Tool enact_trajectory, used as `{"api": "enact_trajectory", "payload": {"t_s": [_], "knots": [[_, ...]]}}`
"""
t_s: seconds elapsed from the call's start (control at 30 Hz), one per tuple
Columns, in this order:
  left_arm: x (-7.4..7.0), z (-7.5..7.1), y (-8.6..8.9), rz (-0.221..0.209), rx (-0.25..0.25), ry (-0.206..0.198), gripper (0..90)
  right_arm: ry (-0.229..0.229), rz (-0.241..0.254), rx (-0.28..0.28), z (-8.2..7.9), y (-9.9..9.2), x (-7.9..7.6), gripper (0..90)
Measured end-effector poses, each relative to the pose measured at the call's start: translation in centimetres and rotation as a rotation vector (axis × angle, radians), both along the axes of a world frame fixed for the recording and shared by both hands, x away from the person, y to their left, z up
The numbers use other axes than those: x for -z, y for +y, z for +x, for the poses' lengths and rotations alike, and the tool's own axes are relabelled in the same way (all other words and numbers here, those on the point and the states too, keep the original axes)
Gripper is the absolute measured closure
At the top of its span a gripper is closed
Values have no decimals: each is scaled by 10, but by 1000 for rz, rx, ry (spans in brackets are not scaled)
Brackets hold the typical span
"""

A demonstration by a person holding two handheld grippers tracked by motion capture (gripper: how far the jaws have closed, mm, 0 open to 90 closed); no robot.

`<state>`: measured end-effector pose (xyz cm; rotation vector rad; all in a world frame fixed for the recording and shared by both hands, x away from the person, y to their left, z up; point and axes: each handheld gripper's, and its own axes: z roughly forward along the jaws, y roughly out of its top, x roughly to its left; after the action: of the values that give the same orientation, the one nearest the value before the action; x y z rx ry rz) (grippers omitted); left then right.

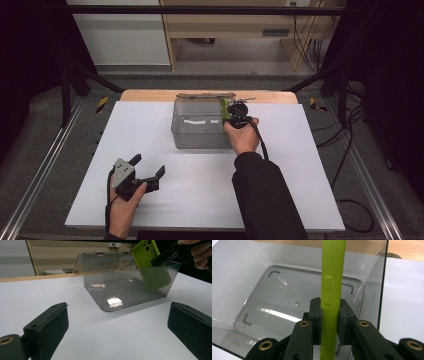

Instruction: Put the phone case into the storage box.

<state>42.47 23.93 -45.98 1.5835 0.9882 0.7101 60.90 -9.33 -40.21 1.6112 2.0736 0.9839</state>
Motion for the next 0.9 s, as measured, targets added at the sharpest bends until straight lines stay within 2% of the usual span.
{"api": "enact_trajectory", "payload": {"t_s": [0.37,0.53,0.9], "knots": [[0,0,0,-2,5,2,33,3,10,8,1,-2,0,760],[0,0,-1,-1,6,3,34,-4,-1,14,1,-2,0,733],[0,0,-1,3,3,1,34,-37,-6,13,-4,-1,-6,710]]}}
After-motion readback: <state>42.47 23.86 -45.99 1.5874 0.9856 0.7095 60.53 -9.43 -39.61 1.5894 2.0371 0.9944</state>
